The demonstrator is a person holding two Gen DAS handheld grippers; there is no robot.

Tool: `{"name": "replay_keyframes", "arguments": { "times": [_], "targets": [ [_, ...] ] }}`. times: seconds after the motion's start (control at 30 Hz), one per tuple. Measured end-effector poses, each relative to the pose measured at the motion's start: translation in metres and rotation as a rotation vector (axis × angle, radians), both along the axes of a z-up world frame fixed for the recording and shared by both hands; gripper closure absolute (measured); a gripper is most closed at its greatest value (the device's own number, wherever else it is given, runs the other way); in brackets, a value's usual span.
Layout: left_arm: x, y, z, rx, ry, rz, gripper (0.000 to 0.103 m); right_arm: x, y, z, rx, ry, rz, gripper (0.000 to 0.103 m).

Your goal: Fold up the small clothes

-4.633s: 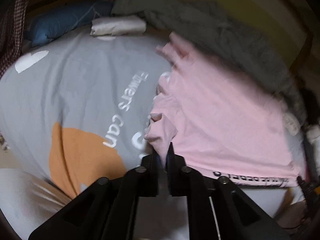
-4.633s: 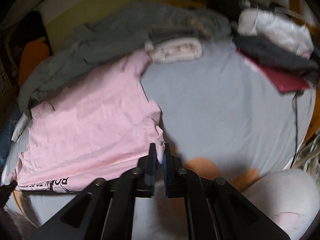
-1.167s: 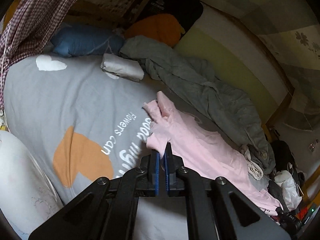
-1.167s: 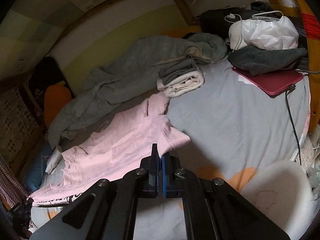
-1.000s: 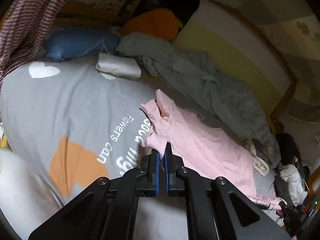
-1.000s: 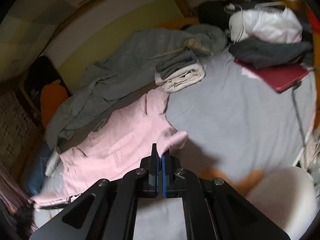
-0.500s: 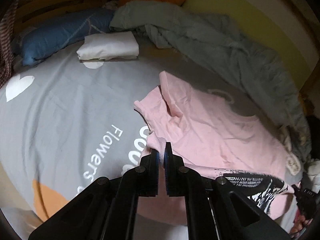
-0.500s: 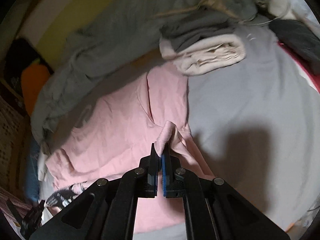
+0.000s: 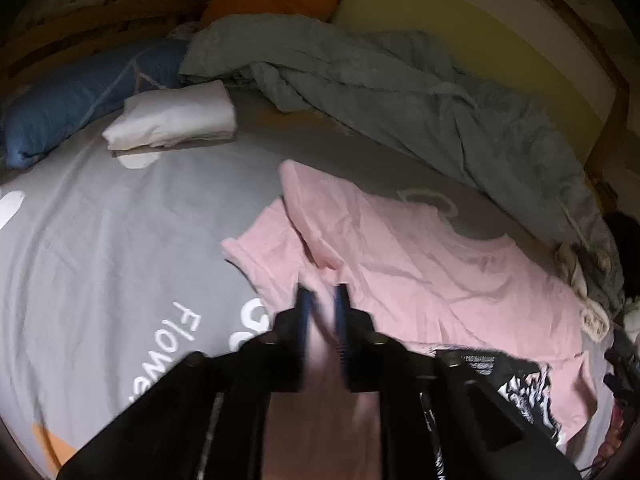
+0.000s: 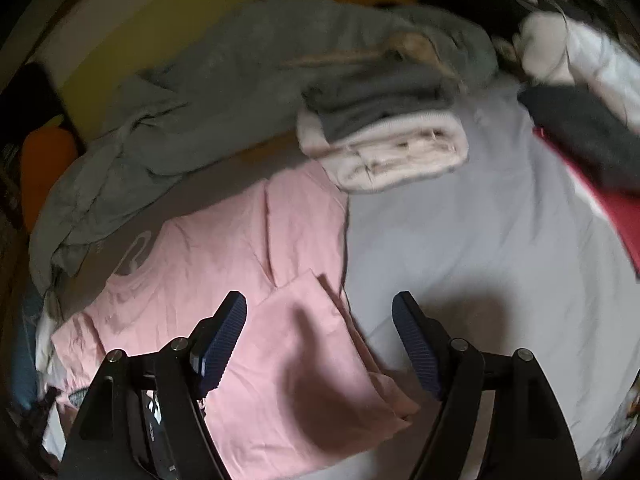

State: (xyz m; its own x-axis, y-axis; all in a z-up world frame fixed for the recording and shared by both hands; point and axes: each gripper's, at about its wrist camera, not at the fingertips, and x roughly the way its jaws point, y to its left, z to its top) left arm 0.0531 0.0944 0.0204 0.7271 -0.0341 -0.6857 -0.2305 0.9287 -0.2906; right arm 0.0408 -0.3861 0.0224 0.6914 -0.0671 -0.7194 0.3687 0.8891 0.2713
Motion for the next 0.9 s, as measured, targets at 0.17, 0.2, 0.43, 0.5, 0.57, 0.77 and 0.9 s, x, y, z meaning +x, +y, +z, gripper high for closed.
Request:
{"name": "replay_keyframes", "arguments": {
  "times": [0.17, 0.2, 0.43, 0.5, 0.57, 0.77, 0.9],
  "targets": [
    [-0.043, -0.003, 0.023, 0.111, -0.124, 0.023, 0.058, -0.028, 0.05, 0.009, -0.137, -0.066, 0.266, 0.026],
    [-0.051, -0.01, 0.023, 0.119, -0.13, -0.022, 0.058, -0.035, 0.059, 0.009, -0.14, -0.09, 0.285, 0.026],
    [-0.085, -0.06, -0.021, -0.014, -0.123, -0.297, 0.058, -0.07, 0.137, -0.011, -0.2, -0.233, 0.396, 0.026],
    [-0.089, -0.072, -0.031, 0.014, -0.136, -0.318, 0.058, -0.076, 0.151, -0.022, -0.232, -0.259, 0.418, 0.026],
    [-0.09, -0.083, -0.039, 0.117, -0.123, -0.306, 0.058, -0.08, 0.164, -0.033, -0.276, -0.244, 0.446, 0.026],
    [-0.093, -0.086, -0.056, 0.162, -0.07, -0.257, 0.057, -0.075, 0.16, -0.069, -0.235, -0.088, 0.424, 0.026],
    [-0.104, -0.09, -0.054, 0.19, -0.085, -0.234, 0.058, -0.093, 0.163, -0.068, -0.288, -0.114, 0.412, 0.026]
  ]
}}
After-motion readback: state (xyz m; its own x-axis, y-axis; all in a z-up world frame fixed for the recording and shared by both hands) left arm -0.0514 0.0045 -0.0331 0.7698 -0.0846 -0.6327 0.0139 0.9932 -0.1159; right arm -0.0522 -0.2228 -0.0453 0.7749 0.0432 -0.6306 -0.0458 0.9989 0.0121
